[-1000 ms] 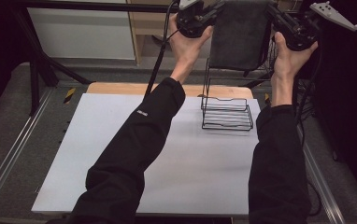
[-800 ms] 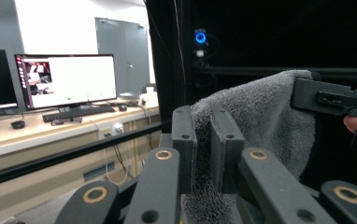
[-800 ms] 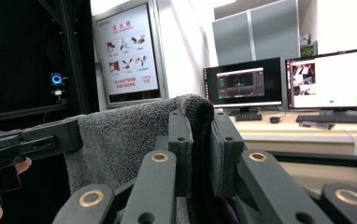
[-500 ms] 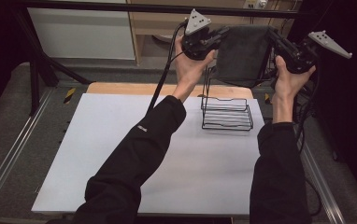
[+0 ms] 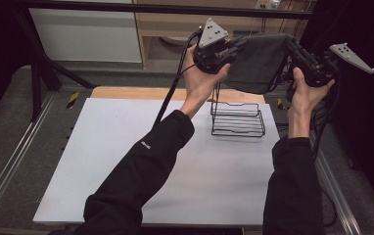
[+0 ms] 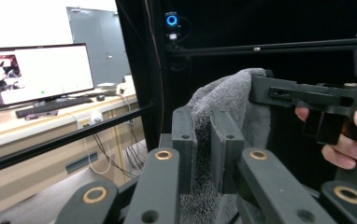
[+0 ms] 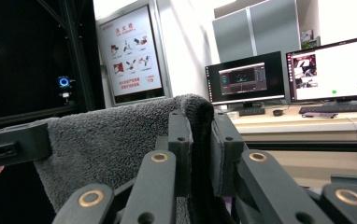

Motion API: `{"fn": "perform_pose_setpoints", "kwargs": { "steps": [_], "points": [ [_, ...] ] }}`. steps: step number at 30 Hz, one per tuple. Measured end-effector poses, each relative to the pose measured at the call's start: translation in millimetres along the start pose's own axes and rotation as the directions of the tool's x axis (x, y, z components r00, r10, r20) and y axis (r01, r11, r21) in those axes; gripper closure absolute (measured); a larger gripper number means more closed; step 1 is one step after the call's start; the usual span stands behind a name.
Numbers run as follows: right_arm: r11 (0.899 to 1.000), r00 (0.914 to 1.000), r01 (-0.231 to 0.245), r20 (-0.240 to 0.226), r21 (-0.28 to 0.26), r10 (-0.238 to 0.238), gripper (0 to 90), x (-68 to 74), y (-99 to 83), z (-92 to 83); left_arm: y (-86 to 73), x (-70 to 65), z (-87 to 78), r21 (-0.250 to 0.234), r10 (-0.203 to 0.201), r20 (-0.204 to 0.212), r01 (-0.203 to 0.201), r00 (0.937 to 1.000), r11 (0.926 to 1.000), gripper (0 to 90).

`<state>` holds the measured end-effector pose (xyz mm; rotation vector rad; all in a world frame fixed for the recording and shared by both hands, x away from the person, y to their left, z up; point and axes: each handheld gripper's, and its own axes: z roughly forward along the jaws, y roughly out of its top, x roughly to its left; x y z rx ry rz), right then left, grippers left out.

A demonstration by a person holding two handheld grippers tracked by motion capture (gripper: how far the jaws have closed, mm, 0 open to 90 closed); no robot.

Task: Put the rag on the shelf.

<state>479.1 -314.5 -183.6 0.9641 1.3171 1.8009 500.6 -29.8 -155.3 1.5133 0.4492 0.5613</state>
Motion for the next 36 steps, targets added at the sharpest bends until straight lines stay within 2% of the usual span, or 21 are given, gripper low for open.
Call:
{"fn": "perform_pose_setpoints", "kwargs": {
  "steps": [3, 6, 9, 12, 14, 18, 20, 24, 29, 33, 36],
  "points": [
    [1.000, 1.0000, 0.001, 0.001, -0.009, -0.001, 81.3, 0.3, 1.9, 1.9, 3.0, 0.1, 2.2, -0.008, -0.021, 0.009, 0.021, 0.9997, 0.9998, 81.7],
    [0.999, 0.9997, -0.025, -0.004, -0.037, 0.025, 81.3, -1.6, 4.5, 2.0, 10.3, -3.8, 1.7, -0.012, 0.011, 0.010, -0.011, 0.9999, 0.9999, 81.6],
    [0.999, 0.9998, -0.020, -0.009, -0.049, 0.020, 81.3, -0.5, 8.9, 1.5, 16.2, -8.2, -0.6, -0.031, 0.021, 0.016, -0.021, 0.9997, 0.9993, 81.7],
    [0.998, 0.9996, -0.025, -0.015, -0.062, 0.024, 81.3, 1.3, 12.2, 1.5, 18.2, -11.3, -2.4, -0.038, 0.016, 0.026, -0.015, 0.9995, 0.9992, 81.6],
    [0.998, 0.9997, -0.022, -0.014, -0.065, 0.021, 81.3, 2.2, 13.4, 1.3, 19.6, -12.4, -2.2, -0.036, 0.032, 0.019, -0.032, 0.9993, 0.9988, 81.6],
    [0.998, 0.9997, -0.022, -0.011, -0.057, 0.021, 81.3, 1.0, 13.1, 1.8, 19.8, -9.9, -2.0, -0.033, 0.008, 0.029, -0.007, 0.9995, 0.9994, 81.6],
    [0.998, 0.9997, -0.022, -0.009, -0.062, 0.022, 81.3, 0.7, 13.0, 1.7, 19.1, -12.1, -1.9, -0.031, 0.026, 0.031, -0.025, 0.9992, 0.9992, 81.7],
    [0.999, 0.9997, -0.016, 0.018, -0.030, 0.017, 81.3, -1.6, 9.1, 4.6, 12.1, -11.0, 2.5, -0.002, 0.028, 0.015, -0.028, 0.9995, 0.9996, 81.6],
    [1.000, 0.9992, 0.009, 0.038, 0.023, -0.010, 81.3, -4.9, -1.9, 6.8, -7.9, -0.4, 9.0, 0.042, -0.014, -0.004, 0.014, 0.9999, 0.9990, 81.6],
    [0.998, 0.9987, 0.013, 0.048, 0.058, -0.016, 81.2, -8.0, -11.3, 8.1, -20.5, 4.8, 14.0, 0.076, -0.022, -0.020, 0.023, 0.9996, 0.9968, 81.5],
    [0.996, 0.9983, 0.026, 0.051, 0.082, -0.030, 81.2, -8.6, -16.8, 6.8, -27.8, 6.9, 14.4, 0.085, -0.031, -0.016, 0.033, 0.9994, 0.9959, 81.5]
  ]
}}
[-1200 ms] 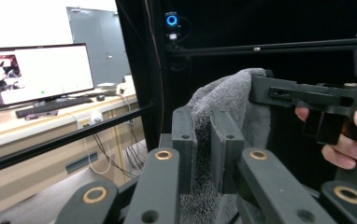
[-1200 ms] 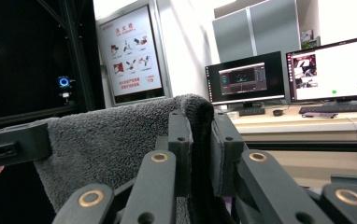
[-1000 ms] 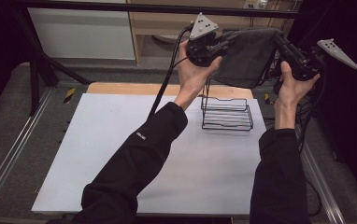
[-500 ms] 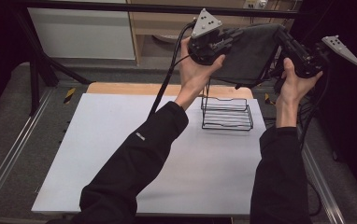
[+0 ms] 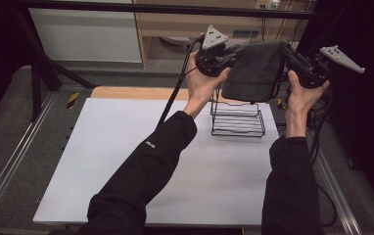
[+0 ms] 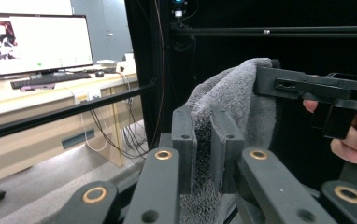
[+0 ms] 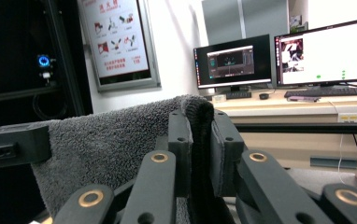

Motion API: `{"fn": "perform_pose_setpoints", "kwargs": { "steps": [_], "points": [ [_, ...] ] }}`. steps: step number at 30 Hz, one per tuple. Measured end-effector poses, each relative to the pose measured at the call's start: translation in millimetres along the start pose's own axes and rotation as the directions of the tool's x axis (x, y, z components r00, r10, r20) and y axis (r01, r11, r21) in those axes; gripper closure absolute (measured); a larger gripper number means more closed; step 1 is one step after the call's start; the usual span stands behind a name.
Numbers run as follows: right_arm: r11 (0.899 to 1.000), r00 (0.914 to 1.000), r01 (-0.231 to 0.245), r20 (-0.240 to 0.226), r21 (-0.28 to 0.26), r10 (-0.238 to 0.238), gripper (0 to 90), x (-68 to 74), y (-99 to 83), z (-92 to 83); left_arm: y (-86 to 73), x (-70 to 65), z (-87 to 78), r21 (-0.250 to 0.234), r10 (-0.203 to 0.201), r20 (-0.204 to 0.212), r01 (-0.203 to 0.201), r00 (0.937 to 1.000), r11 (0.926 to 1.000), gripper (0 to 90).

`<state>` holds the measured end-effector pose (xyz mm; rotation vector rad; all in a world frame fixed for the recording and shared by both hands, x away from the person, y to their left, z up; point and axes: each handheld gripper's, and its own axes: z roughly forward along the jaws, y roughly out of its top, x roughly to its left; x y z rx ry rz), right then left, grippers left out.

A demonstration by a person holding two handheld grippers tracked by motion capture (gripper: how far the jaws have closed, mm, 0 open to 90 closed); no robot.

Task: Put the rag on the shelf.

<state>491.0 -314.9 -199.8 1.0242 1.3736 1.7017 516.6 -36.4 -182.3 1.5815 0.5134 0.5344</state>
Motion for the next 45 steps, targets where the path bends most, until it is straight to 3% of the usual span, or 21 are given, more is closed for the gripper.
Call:
{"fn": "perform_pose_setpoints", "kwargs": {
  "steps": [8, 18, 28, 32, 36, 39, 41, 45],
  "points": [
    [0.998, 0.9992, 0.041, 0.001, 0.051, -0.041, 81.0, 3.7, -8.2, -13.4, -13.1, -3.3, -6.2, 0.027, 0.021, 0.029, -0.021, 0.9994, 0.9994, 81.5],
    [0.990, 0.9983, 0.056, -0.019, 0.129, -0.054, 80.3, 8.6, -20.0, -36.1, -32.3, -15.3, -19.1, 0.083, 0.028, 0.086, -0.035, 0.9959, 0.9959, 80.8],
    [0.984, 0.9977, 0.049, -0.055, 0.169, -0.040, 76.7, 10.8, -48.4, -55.8, -67.1, -26.6, -23.5, 0.168, 0.048, 0.095, -0.063, 0.9943, 0.9838, 79.8],
    [0.984, 0.9982, 0.032, -0.056, 0.173, -0.023, 71.7, 10.4, -63.3, -64.3, -79.7, -28.0, -22.1, 0.177, 0.047, 0.090, -0.063, 0.9948, 0.9821, 79.4],
    [0.981, 0.9991, 0.024, -0.038, 0.191, -0.018, 60.3, 10.7, -71.5, -71.0, -82.5, -28.3, -22.9, 0.185, 0.054, 0.089, -0.070, 0.9945, 0.9802, 77.9],
    [0.972, 0.9996, 0.027, -0.008, 0.235, -0.025, 50.5, 12.2, -73.6, -75.0, -82.0, -29.7, -24.4, 0.192, 0.049, 0.093, -0.066, 0.9945, 0.9792, 74.4],
    [0.962, 0.9991, 0.036, 0.010, 0.271, -0.041, 44.3, 13.6, -75.6, -76.9, -82.4, -30.6, -25.7, 0.205, 0.027, 0.100, -0.047, 0.9946, 0.9776, 67.3],
    [0.950, 0.9981, 0.039, 0.034, 0.310, -0.052, 37.8, 14.5, -81.3, -79.1, -87.5, -32.7, -29.3, 0.233, 0.016, 0.095, -0.038, 0.9954, 0.9718, 60.9]
  ]
}}
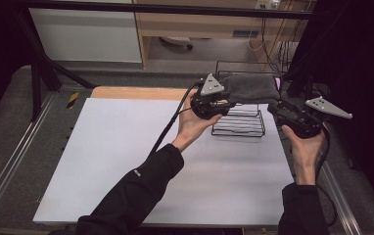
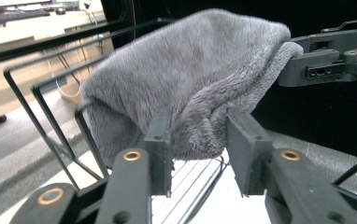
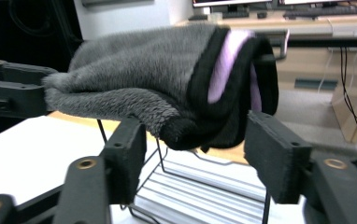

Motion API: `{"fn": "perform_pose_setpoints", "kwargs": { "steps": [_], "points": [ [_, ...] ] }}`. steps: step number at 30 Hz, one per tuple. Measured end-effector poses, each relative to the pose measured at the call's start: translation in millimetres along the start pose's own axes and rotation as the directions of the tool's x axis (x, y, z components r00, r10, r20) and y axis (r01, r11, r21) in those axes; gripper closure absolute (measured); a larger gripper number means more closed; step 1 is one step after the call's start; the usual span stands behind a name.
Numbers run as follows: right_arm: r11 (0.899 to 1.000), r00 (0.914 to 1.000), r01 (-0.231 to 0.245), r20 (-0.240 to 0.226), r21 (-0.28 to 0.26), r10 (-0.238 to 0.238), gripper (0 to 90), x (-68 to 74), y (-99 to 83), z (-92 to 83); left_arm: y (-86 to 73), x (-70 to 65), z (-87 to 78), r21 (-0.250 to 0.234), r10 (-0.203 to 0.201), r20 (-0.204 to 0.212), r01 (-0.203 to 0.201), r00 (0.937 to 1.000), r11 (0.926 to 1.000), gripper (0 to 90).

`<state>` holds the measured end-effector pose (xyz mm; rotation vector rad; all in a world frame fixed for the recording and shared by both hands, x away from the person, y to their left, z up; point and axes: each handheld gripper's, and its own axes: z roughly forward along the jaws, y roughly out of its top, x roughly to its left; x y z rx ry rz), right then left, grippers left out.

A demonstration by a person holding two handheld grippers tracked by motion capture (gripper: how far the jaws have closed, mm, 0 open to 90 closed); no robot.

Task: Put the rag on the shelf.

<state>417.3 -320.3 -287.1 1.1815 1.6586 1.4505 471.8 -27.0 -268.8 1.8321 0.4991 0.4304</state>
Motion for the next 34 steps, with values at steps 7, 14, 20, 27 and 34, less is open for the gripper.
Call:
{"fn": "perform_pose_setpoints", "kwargs": {
  "steps": [7, 14, 20, 27, 34],
  "points": [
    [0.998, 0.9996, -0.027, 0.005, 0.055, 0.027, 25.2, 0.0, -19.9, 5.0, -21.3, 4.8, -6.5, 0.042, -0.046, 0.005, 0.045, 0.9989, 0.9981, 50.8],
    [0.993, 0.9972, -0.025, -0.068, 0.117, 0.033, 10.7, 12.9, -48.0, 7.1, -58.1, 13.5, -32.3, 0.117, -0.084, 0.006, 0.083, 0.9964, 0.9896, 35.3],
    [0.987, 0.9909, -0.015, -0.130, 0.160, 0.036, 2.9, 29.1, -73.4, 7.6, -108.7, 24.3, -70.6, 0.186, -0.127, -0.023, 0.129, 0.9916, 0.9740, 20.9],
    [0.976, 0.9779, -0.015, -0.201, 0.218, 0.060, 0.8, 46.4, -99.1, 5.3, -159.5, 41.1, -127.5, 0.190, -0.182, -0.097, 0.198, 0.9785, 0.9617, 10.9],
    [0.964, 0.9750, -0.012, -0.211, 0.266, 0.070, 0.7, 50.5, -119.9, 2.3, -197.2, 49.3, -176.1, 0.178, -0.219, -0.161, 0.246, 0.9625, 0.9527, 10.7]
  ]
}}
